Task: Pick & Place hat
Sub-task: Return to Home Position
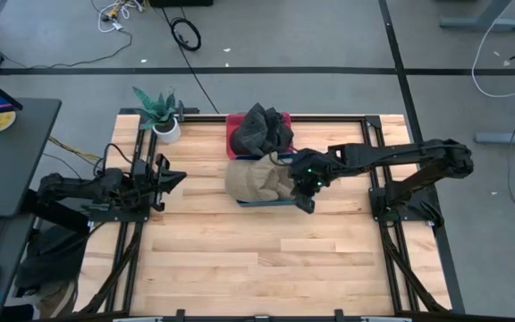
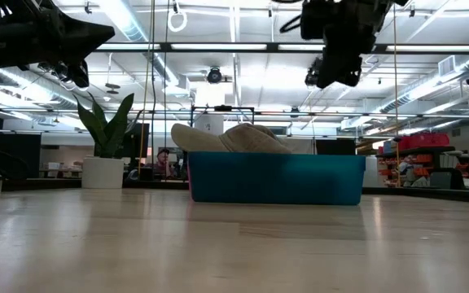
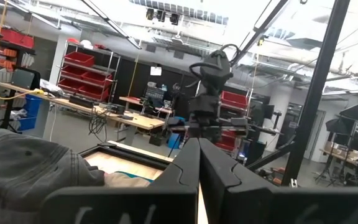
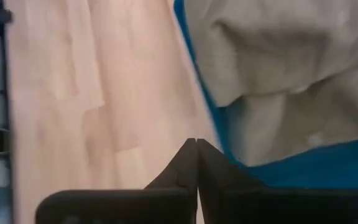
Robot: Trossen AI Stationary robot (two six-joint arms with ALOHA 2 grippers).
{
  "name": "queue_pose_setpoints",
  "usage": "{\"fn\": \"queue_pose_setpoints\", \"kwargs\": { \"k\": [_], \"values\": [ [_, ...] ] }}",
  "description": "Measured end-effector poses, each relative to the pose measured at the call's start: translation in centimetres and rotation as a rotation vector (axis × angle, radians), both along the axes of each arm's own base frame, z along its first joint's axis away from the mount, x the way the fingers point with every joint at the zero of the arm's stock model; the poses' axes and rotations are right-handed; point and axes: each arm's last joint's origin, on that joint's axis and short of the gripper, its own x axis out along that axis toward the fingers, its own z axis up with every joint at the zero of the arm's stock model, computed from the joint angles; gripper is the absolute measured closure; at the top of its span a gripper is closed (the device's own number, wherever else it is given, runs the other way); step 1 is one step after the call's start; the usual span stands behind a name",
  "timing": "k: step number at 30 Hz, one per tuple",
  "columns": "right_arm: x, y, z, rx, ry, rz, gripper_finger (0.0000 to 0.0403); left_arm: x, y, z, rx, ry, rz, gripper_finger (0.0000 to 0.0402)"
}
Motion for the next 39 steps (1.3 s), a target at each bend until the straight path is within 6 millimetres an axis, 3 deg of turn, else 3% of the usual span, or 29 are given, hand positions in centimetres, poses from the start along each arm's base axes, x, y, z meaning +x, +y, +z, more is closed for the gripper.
{"fn": "queue_pose_setpoints", "kwargs": {
  "k": [5,10,23,39],
  "values": [
    [-1.2,-0.1,-0.3,-0.119,-0.035,0.041,0.0401,0.0,0.0,0.0,0.0,0.0,0.0,0.0399],
    [-3.9,0.0,-1.9,-0.126,-0.116,0.042,0.0402,0.0,0.0,0.0,0.0,0.0,0.0,0.0399],
    [-11.7,-0.6,-2.5,-0.151,-0.384,-0.088,0.0403,0.0,0.0,0.0,0.0,0.0,-0.002,0.0399],
    [-17.9,-1.2,-5.6,-0.159,-0.519,-0.248,0.0403,0.0,0.0,0.0,0.0,0.0,-0.002,0.0399]
  ]
}}
